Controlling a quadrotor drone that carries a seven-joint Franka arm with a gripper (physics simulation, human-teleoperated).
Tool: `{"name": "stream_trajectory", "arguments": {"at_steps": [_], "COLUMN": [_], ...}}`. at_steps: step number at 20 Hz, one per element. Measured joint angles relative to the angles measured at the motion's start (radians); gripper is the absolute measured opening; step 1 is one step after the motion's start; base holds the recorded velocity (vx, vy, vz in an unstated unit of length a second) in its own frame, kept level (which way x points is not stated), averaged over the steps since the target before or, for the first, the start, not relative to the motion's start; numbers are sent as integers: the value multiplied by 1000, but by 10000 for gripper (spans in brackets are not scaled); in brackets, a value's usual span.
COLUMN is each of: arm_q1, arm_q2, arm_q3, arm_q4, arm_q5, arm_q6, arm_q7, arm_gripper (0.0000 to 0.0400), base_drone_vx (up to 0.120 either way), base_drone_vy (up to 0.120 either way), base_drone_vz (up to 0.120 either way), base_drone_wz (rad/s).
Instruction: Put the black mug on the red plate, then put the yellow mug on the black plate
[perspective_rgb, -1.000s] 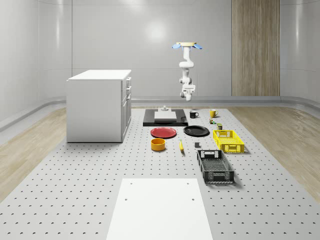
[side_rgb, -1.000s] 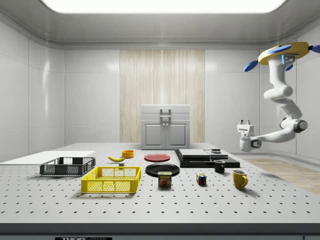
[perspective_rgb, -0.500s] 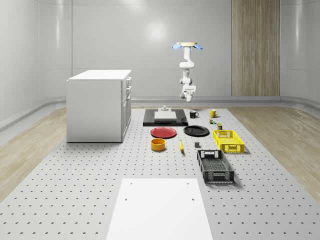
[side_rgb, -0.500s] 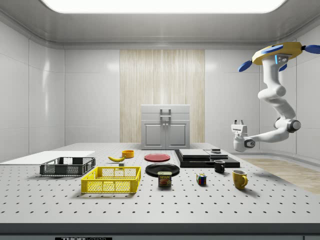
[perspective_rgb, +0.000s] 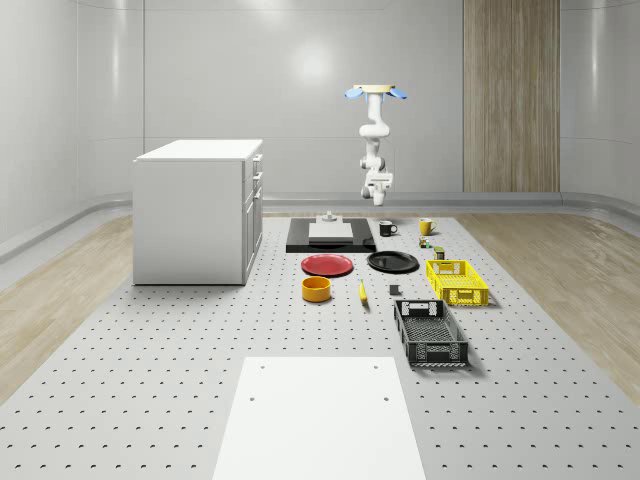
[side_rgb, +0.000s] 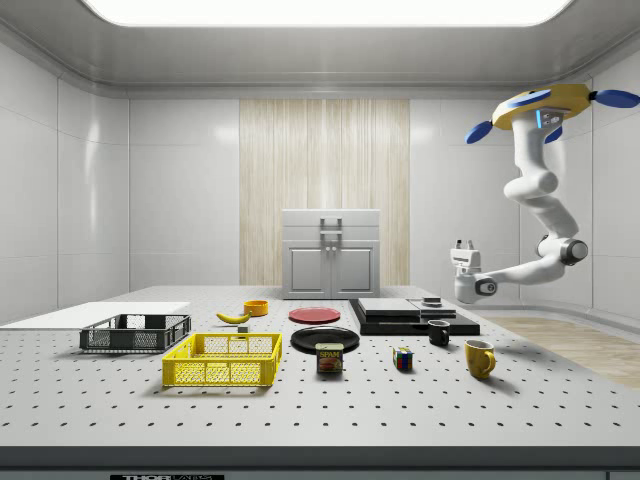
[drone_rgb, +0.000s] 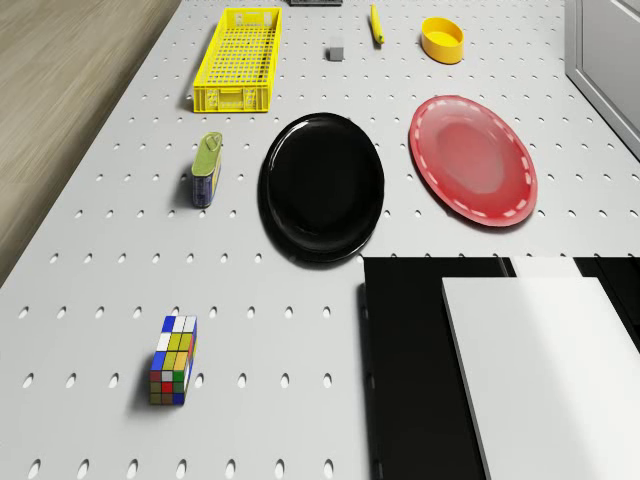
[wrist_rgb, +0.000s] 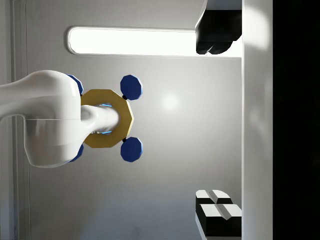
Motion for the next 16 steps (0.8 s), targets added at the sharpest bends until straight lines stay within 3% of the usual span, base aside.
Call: {"name": "stream_trajectory", "arguments": {"at_steps": [7, 13, 16], "arm_q1": [-6, -21, -36], "arm_q2": [-4, -8, -11], "arm_q3": [19, 68, 117], "arm_q4": [-4, -11, -20], "arm_q5": [-27, -95, -165], "arm_q6": [5, 11, 14], "arm_q7": [3, 12, 22], "arm_gripper": [400, 400, 400], "base_drone_vx": [114, 0, 0], "base_drone_vy": [0, 0, 0], "base_drone_vz": [0, 0, -120], "base_drone_wz": [0, 0, 0]}}
